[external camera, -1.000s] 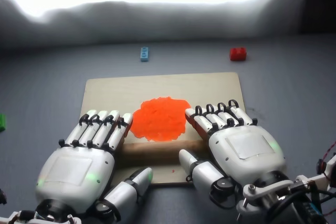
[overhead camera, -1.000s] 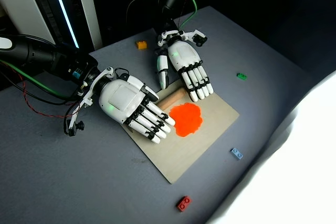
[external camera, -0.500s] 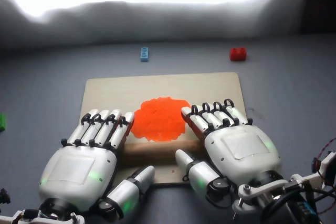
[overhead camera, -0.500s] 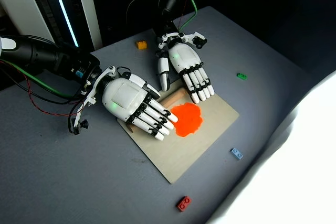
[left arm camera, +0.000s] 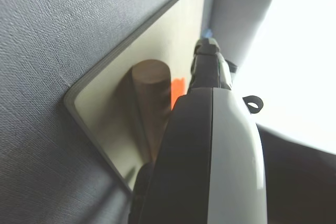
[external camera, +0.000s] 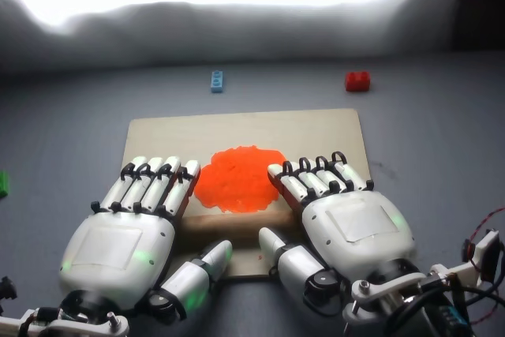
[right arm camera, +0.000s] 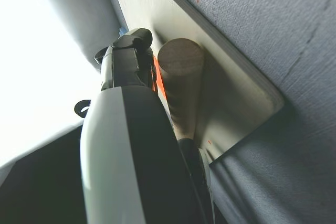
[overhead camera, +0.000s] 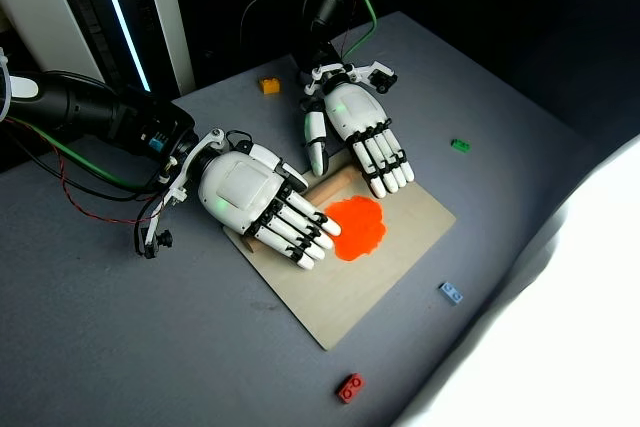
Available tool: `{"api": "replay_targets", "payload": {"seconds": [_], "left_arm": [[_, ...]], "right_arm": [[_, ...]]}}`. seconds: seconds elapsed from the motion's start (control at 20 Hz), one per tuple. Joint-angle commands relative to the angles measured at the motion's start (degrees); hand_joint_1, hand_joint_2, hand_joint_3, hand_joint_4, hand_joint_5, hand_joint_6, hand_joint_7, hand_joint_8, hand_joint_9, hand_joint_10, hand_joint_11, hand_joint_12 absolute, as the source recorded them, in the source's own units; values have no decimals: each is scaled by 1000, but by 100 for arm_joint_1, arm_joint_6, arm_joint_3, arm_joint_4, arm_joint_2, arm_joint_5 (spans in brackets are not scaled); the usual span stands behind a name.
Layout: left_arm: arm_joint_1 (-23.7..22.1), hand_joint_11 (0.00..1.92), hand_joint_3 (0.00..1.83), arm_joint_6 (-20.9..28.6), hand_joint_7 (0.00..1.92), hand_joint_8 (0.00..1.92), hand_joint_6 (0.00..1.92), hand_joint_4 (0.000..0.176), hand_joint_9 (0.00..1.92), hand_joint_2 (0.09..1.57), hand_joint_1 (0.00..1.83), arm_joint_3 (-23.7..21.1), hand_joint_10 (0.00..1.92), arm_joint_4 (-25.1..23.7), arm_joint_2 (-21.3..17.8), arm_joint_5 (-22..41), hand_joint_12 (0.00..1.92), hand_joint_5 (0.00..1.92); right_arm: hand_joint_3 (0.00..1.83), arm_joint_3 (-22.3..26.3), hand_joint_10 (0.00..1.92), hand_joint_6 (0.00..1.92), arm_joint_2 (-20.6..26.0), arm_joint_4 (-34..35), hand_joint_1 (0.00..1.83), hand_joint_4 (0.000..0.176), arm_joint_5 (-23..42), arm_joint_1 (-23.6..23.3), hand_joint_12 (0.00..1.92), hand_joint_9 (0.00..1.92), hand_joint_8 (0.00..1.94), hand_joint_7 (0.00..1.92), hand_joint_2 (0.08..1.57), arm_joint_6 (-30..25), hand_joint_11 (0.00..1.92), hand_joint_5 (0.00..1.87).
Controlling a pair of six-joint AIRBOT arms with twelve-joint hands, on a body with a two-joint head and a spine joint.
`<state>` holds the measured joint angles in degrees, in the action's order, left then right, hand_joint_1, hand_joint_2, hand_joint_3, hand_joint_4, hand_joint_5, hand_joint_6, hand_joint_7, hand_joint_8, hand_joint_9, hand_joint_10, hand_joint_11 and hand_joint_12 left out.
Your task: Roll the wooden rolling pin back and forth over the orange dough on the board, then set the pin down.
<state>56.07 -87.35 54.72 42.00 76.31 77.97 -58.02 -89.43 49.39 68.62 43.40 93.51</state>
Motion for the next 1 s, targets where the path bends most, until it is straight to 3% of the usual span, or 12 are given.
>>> {"api": "replay_targets", "payload": {"seconds": [0.0,0.95], "left_arm": [[-31,0,5,-15,0,0,0,0,0,1336,0,40,0,-327,29,602,0,0],[-159,0,2,-14,0,0,0,0,0,1333,0,293,0,-291,168,554,0,0]], "right_arm": [[0,-41,0,2,-17,-451,0,0,439,-64,522,190,0,202,1474,4,0,188],[0,-542,7,5,-258,-451,0,0,401,-128,567,209,4,219,1473,-9,0,202]]}}
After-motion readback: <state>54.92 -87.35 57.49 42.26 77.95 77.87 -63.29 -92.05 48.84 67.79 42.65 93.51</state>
